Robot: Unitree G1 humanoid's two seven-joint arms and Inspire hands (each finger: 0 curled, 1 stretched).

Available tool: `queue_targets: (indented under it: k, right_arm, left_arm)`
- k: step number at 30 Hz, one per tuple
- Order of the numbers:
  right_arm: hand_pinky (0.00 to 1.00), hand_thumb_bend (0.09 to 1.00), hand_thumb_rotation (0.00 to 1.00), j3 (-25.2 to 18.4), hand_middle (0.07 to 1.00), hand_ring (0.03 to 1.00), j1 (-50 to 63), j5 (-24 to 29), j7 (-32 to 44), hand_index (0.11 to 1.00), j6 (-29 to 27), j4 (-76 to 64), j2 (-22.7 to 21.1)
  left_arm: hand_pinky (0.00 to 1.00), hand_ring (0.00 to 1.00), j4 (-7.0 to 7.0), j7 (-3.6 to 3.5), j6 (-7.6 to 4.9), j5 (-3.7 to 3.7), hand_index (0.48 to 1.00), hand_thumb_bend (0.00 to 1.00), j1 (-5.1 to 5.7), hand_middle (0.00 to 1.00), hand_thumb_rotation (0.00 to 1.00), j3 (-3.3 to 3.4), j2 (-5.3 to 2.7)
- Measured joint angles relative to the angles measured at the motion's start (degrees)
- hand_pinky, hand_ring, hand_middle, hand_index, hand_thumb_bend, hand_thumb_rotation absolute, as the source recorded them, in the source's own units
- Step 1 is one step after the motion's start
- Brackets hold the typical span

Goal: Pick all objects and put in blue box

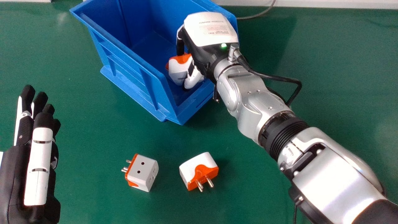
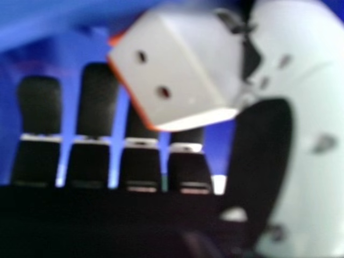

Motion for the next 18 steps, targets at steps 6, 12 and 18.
queue_targets:
  k: [6,12,18]
  right_arm:
    - [0.29,0.507,0.00,0.03,0.496,0.388,-0.31,1.16,-0.91,0.533,-0.50,0.47,-0.01]
    - [0.33,0.511,0.00,-0.66,0.520,0.404,-0.31,3.07,-2.20,0.504,-1.10,0.47,-0.07]
    - [0.34,0.514,0.00,-0.79,0.520,0.409,-0.30,4.04,-2.85,0.500,-1.04,0.46,0.02]
  left_arm:
    - [1.00,1.00,-0.03,0.06,0.00,-0.14,1.000,0.45,0.73,1.00,1.00,0.02,-0.01]
    - [1.00,1.00,-0.01,-0.17,-0.06,-0.15,1.000,0.44,0.89,1.00,1.00,0.07,0.01]
    - [1.00,1.00,-0.11,-0.07,-0.05,-0.09,1.000,0.45,1.00,1.00,1.00,0.00,-0.03]
